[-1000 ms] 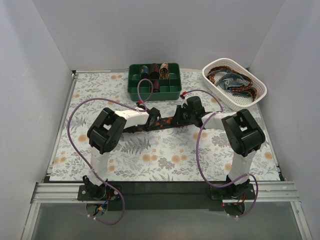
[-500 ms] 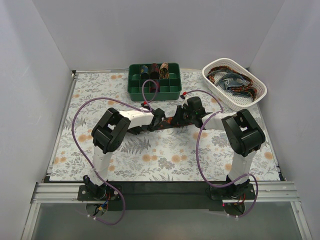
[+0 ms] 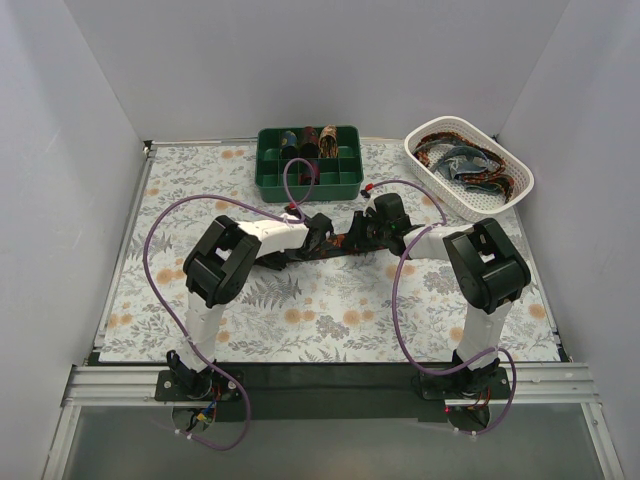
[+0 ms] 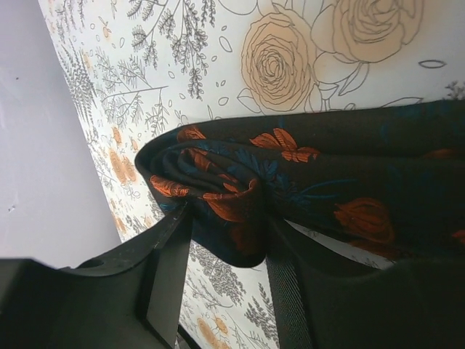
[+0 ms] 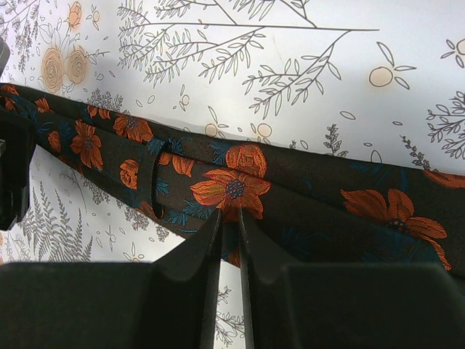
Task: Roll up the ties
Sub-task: Roll the tie
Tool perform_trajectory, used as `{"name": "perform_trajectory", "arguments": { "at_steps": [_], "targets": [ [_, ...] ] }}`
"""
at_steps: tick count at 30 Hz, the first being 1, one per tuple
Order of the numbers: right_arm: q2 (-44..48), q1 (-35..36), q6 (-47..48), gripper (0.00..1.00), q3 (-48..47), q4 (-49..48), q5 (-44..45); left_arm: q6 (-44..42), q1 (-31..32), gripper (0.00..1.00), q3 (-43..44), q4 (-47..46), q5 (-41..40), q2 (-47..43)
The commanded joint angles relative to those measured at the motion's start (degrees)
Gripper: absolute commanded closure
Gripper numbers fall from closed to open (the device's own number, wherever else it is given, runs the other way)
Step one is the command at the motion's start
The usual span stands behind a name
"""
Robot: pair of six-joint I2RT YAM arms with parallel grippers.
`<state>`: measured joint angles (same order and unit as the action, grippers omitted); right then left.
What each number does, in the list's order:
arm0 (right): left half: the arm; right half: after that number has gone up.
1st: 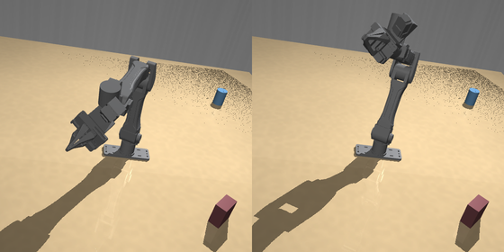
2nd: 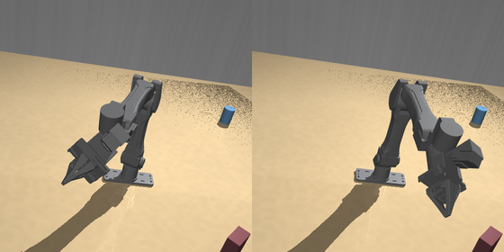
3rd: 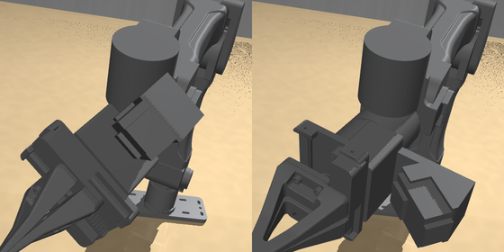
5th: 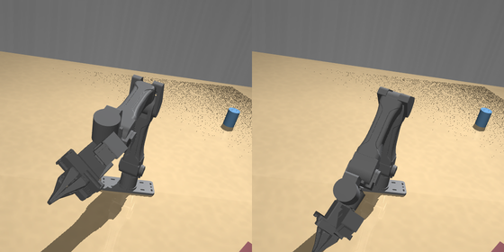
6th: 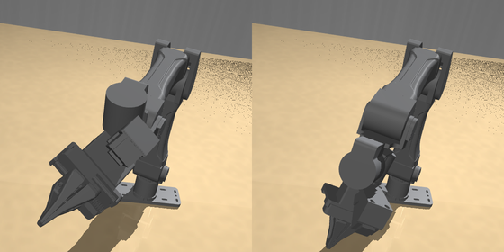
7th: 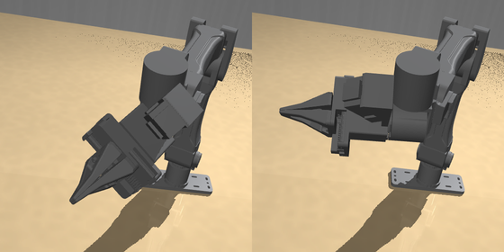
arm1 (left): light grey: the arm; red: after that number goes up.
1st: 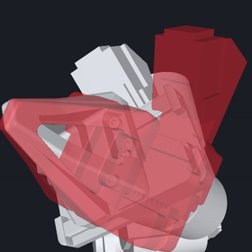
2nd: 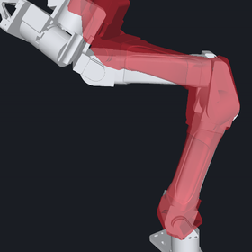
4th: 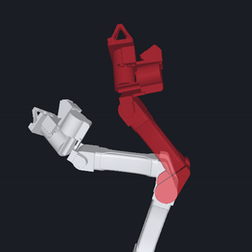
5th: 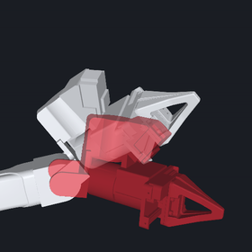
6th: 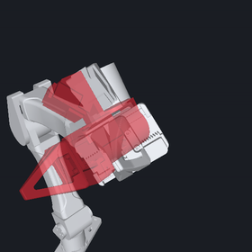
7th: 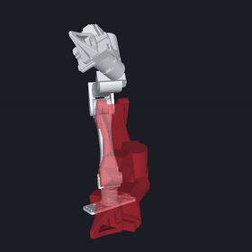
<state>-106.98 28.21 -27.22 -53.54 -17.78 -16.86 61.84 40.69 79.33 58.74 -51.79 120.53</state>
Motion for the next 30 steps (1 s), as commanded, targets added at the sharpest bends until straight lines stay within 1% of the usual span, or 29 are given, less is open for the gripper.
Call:
{"name": "perform_trajectory", "arguments": {
  "at_steps": [1, 9, 18, 22, 30],
  "targets": [
    [0.19, 0.53, 0.24, 0.81, 0.54, 0.55, -0.36, 0.12, 0.36, 0.59, 2.14, -1.61, 2.13, -3.46],
    [0.02, 0.53, -0.02, 0.81, 0.19, 0.55, -0.63, -0.76, 0.36, 0.53, 3.99, -1.44, 3.54, -3.64],
    [0.02, 0.62, -0.2, 0.81, -0.07, 0.55, -0.72, -1.64, 0.36, 0.53, 4.78, -2.05, 3.89, -4.16],
    [0.02, 0.62, -0.2, 0.81, -0.16, 0.47, -0.89, -2.16, 0.1, 0.53, 3.64, -3.19, 4.33, -3.99],
    [0.19, 0.71, -0.2, 0.81, 0.01, 0.55, -1.07, -3.05, -1.22, 0.53, 3.37, -6.09, 9.15, -4.25]
  ]
}}
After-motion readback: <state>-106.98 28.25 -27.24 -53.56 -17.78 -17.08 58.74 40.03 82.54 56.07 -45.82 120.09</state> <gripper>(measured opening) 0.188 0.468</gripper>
